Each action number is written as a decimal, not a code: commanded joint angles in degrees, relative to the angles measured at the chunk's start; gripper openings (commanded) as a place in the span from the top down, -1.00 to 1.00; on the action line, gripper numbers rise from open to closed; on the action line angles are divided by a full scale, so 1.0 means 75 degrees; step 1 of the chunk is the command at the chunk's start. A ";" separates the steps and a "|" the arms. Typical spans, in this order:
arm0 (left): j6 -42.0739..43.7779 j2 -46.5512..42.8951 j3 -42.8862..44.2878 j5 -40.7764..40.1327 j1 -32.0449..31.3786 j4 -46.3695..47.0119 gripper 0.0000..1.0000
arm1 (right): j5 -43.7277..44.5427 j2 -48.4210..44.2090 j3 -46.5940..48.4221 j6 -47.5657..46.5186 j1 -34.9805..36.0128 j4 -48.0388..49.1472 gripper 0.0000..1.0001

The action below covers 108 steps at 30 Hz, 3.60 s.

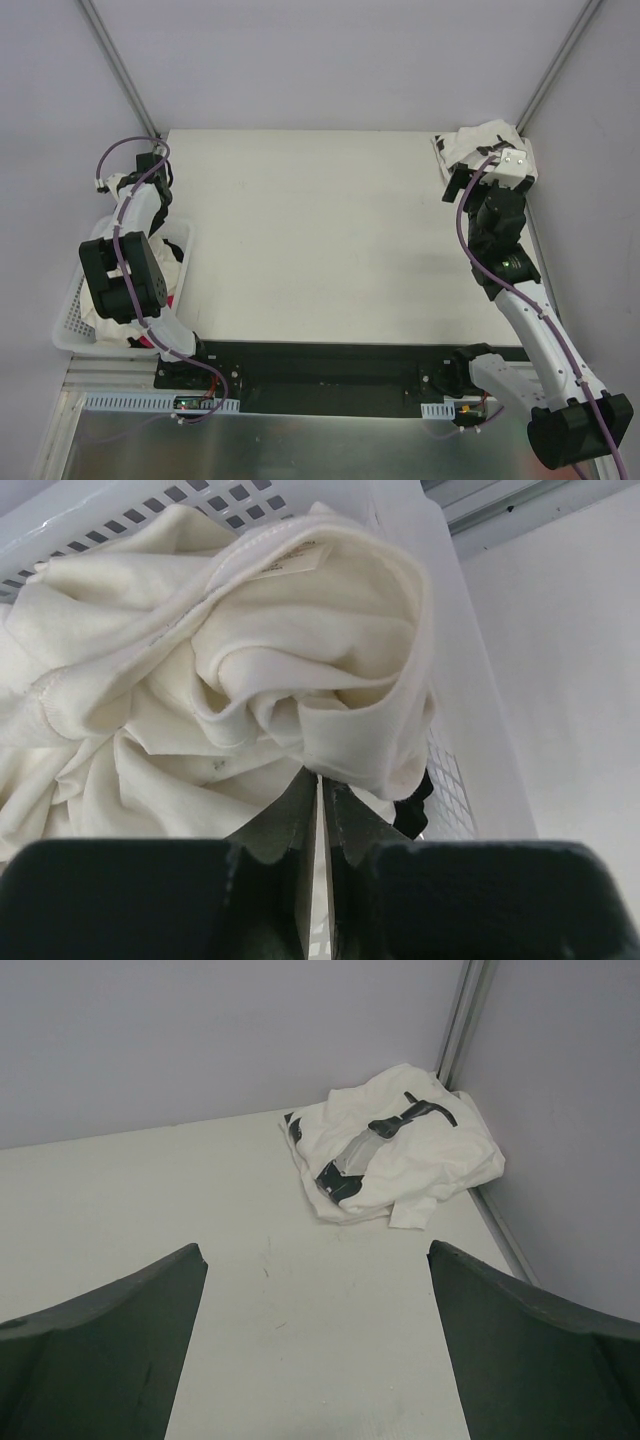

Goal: Fold and stack the t-shirts
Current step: Grab crumpled tshirt from bin with the left arm

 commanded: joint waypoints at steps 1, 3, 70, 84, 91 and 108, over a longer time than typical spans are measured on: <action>-0.0141 -0.0414 -0.0082 0.0024 0.0073 0.0061 0.91 | -0.0232 -0.0181 -0.0005 0.0208 -0.0067 0.0311 -0.93; -0.0060 -0.0449 -0.0035 0.0059 0.0049 0.0073 0.75 | -0.0290 -0.0205 -0.0017 0.0243 -0.0055 0.0311 -0.93; 0.1922 0.0102 0.0235 -0.0515 -0.0420 0.1725 1.00 | -0.0619 0.0147 0.0136 0.0337 -0.0055 0.0311 -0.93; 0.3045 -0.2733 0.1333 -0.0774 -0.0759 0.1643 1.00 | -0.0770 0.0685 0.0288 0.0466 -0.0067 0.0205 -0.93; 0.4718 -0.3449 0.3536 -0.0492 -0.1414 0.1222 1.00 | -0.0923 0.0862 0.0358 0.0571 -0.0055 0.0123 -0.93; 0.6070 -0.2852 0.7640 0.4473 -0.4041 0.0237 1.00 | -0.1578 0.0943 0.0382 0.0887 -0.0055 0.0018 -0.93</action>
